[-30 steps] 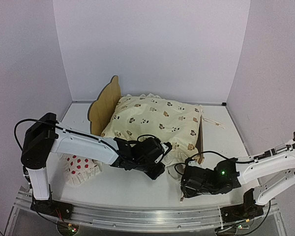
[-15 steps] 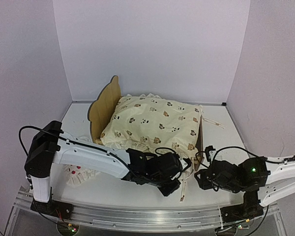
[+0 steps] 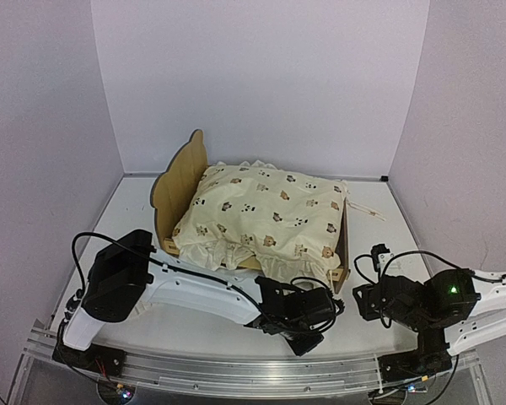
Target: Set up the pet bed
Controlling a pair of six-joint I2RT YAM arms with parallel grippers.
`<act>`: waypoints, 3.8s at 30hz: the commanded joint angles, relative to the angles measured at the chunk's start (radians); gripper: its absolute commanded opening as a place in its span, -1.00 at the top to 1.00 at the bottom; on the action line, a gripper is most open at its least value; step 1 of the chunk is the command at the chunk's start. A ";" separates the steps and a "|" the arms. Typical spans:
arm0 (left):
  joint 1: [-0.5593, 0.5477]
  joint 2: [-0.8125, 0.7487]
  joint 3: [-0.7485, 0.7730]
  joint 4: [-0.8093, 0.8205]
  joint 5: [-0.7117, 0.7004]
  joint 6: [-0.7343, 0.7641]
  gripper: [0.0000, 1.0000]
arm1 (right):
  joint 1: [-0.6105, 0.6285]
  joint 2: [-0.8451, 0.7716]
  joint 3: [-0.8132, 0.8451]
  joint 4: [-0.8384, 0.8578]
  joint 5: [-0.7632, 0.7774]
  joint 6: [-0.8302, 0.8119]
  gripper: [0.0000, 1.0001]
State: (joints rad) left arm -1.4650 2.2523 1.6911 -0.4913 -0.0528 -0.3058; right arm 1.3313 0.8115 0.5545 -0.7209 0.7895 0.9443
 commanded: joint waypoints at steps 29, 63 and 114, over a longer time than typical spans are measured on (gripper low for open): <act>-0.063 0.003 -0.072 0.038 -0.226 0.013 1.00 | 0.002 -0.028 -0.024 -0.055 0.051 -0.007 0.14; 0.044 -0.192 -0.090 0.128 -0.263 0.052 1.00 | -0.375 0.134 -0.193 0.528 -0.431 -0.368 0.42; 0.132 -0.150 -0.071 0.123 -0.174 0.080 1.00 | -0.652 0.676 -0.441 1.795 -1.003 -0.665 0.73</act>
State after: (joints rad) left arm -1.3403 2.1166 1.6138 -0.3671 -0.2356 -0.2344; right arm 0.6846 1.4773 0.0902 1.0063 -0.1002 0.2798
